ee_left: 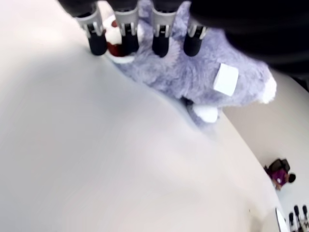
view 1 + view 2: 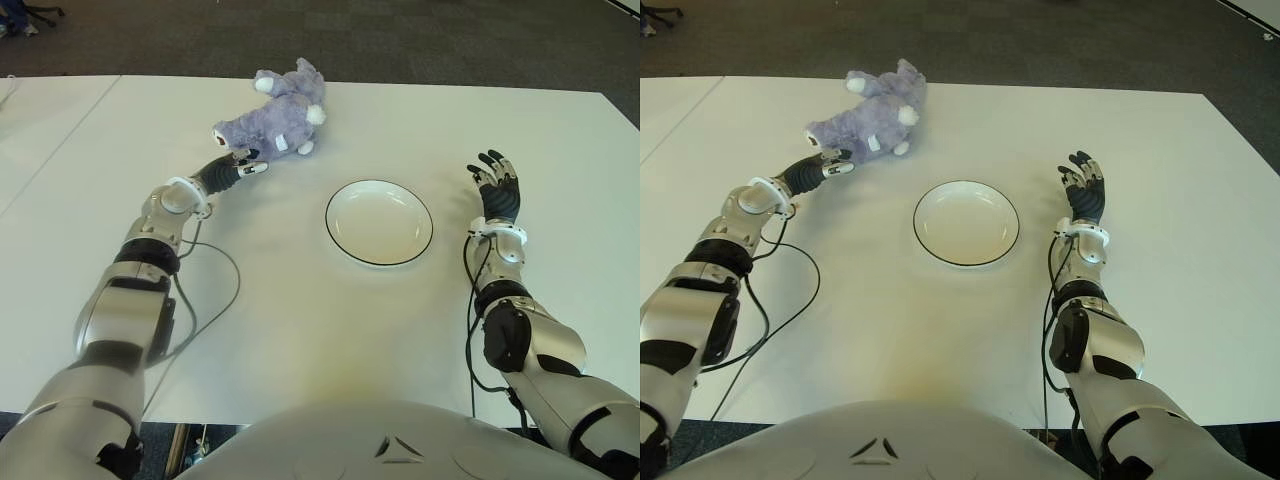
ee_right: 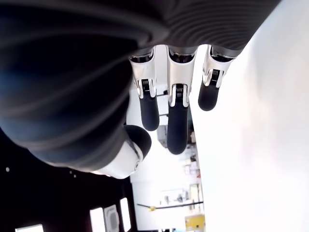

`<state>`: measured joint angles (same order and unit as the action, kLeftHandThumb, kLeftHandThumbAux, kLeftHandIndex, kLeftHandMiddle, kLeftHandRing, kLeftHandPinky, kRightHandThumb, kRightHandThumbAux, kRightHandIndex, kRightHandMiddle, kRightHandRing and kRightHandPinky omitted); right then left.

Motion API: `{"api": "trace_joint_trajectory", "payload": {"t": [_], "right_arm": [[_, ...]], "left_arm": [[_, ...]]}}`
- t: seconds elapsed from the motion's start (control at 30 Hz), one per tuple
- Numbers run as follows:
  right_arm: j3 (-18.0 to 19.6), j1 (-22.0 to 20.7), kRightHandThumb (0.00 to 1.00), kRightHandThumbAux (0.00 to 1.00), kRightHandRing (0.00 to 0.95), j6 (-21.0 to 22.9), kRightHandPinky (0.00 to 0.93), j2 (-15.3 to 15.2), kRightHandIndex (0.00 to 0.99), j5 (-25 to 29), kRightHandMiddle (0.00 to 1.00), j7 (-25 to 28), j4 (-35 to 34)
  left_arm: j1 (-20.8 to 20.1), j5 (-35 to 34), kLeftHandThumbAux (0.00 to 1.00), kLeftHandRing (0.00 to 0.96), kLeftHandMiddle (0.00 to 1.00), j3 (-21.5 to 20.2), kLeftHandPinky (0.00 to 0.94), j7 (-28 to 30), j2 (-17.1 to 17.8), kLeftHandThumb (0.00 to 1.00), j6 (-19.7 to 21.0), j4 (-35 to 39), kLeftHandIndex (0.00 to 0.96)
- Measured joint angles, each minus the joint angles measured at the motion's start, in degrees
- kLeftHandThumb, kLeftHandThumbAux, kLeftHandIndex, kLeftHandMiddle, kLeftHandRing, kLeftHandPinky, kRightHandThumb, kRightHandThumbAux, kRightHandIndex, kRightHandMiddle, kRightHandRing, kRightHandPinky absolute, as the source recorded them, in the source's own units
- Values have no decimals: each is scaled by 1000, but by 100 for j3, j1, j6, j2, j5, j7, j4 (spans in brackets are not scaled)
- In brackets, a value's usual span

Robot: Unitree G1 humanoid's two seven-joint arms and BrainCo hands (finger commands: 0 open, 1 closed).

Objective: Put the doll into the plate.

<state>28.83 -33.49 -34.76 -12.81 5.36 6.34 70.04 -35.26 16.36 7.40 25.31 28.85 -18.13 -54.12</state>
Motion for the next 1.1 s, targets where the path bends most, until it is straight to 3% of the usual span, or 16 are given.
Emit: {"api": "trace_joint_trajectory", "payload": {"t": [0.1,0.43,0.53,0.7,0.83,0.93,1.1], "right_arm": [[-8,2,562,864,275,-8,204,6,170,-3,180,-14,-12],[-34,12,543,842,302,-9,242,7,161,-10,162,-59,-16],[-29,15,488,839,271,-9,270,5,163,-5,157,-55,-16],[-29,15,496,842,273,-9,261,7,178,-3,161,-22,-17],[-20,15,609,840,330,-9,220,7,170,13,171,6,-17],[-4,18,662,831,350,-9,239,7,172,39,176,39,-17],[31,26,619,831,337,-9,247,5,174,70,180,73,-17]], "left_arm": [[455,-66,227,0,0,35,0,235,174,0,227,862,0],[1889,-116,229,0,0,62,0,772,794,0,920,3454,0],[2228,-98,255,0,0,67,0,810,946,0,1015,4001,0],[2836,-66,301,0,0,21,0,807,1198,0,931,4796,0],[3331,-80,354,0,0,-91,0,744,1330,0,712,5244,0],[3679,-126,376,0,0,-213,0,688,1368,0,496,5471,0],[4129,-198,378,0,0,-355,0,634,1412,0,217,5788,0]]}}
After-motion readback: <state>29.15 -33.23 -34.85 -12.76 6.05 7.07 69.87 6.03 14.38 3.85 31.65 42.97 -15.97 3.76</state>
